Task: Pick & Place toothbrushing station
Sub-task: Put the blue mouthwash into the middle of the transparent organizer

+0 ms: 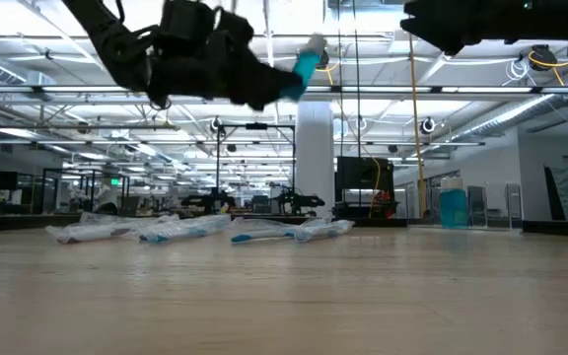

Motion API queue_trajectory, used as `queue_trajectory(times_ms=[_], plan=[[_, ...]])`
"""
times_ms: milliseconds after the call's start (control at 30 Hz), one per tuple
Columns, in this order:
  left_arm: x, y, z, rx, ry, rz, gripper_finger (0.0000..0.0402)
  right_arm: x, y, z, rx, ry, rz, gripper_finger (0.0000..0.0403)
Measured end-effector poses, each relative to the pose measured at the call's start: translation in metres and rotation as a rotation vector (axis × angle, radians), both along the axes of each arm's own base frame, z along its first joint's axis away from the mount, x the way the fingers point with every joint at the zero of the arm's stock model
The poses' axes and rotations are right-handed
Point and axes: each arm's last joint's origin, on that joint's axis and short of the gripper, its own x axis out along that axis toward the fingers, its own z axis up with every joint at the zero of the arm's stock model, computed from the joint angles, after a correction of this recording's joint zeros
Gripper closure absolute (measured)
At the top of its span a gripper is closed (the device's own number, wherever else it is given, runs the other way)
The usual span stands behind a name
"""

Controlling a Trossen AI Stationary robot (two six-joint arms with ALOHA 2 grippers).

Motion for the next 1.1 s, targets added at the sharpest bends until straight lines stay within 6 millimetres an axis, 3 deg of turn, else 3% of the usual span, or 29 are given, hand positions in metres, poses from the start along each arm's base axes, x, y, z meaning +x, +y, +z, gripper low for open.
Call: queue_trajectory(times_ms=[233, 433, 600, 833, 1100], plan=[[0.011, 0.009, 0.016, 0.055, -0.227, 0.028, 0.0257, 0.005, -0.002, -0.001, 0.008, -0.008, -0.049, 0.0161], [0.042, 0.009, 0.005, 0.029, -0.213, 0.002, 0.0257, 0.015, -0.003, -0.006, 0.009, 0.011, -0.049, 0.0161], [0.061, 0.005, -0.017, -0.104, -0.079, -0.044, 0.0257, 0.021, 0.002, -0.009, -0.042, 0.113, -0.002, 0.0161], [0.067, -0.005, -0.026, -0.173, -0.023, -0.222, 0.0256, 0.027, 0.012, 0.015, -0.049, 0.298, 0.014, 0.0161], [0.068, -0.008, -0.028, -0.195, -0.001, -0.198, 0.0256, 0.053, 0.022, 0.062, -0.071, 0.564, 0.040, 0.0161]])
